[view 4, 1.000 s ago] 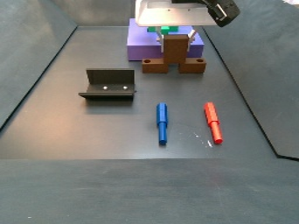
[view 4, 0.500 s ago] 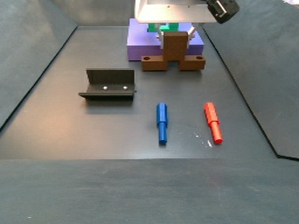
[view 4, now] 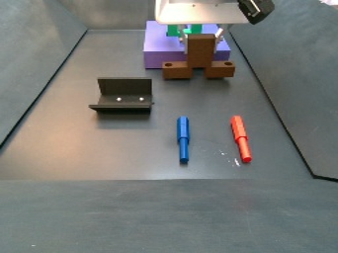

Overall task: Pick up the brown object. Move up. Move to above the board. Insert the brown object.
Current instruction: Pick up the brown object, then move up, then move to above the board.

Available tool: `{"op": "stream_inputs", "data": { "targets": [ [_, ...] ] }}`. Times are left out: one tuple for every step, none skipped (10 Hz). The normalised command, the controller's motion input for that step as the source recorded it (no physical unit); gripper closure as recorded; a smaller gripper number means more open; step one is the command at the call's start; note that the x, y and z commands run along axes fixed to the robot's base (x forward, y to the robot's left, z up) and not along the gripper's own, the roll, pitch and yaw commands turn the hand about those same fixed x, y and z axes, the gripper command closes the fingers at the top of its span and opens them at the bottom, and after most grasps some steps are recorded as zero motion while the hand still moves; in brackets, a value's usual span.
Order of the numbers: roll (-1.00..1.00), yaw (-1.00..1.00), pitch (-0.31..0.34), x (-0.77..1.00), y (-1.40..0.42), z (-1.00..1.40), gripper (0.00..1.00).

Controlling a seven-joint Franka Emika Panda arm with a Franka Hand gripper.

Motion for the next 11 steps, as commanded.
{"op": "stream_inputs", "data": {
  "targets": [
    [0.0,0.0,0.0,0.0,0.0,0.0,1.0],
    [0.0,0.0,0.0,0.0,0.0,0.0,1.0],
    [0.0,0.0,0.0,0.0,0.0,0.0,1.0],
    [0.0,0.0,0.0,0.0,0.0,0.0,1.0],
    [0.0,0.0,0.0,0.0,0.0,0.83,1.0],
    [0.01,-0.04,0.031,-0.06,0.05,0.79,1.0],
    [-0.01,-0.05,0.032,-0.09,0.06,0.54,1.0],
    [-0.03,-0.03,0.005,-0.05,0.03,0.25,1.0],
    [0.0,0.0,0.0,0.0,0.0,1.4,1.0],
    [0.0,0.0,0.029,-0.02,0.0,1.4,1.0],
    [-0.01,0.0,0.021,-0.05,0.0,1.4,1.0]
  ]
}}
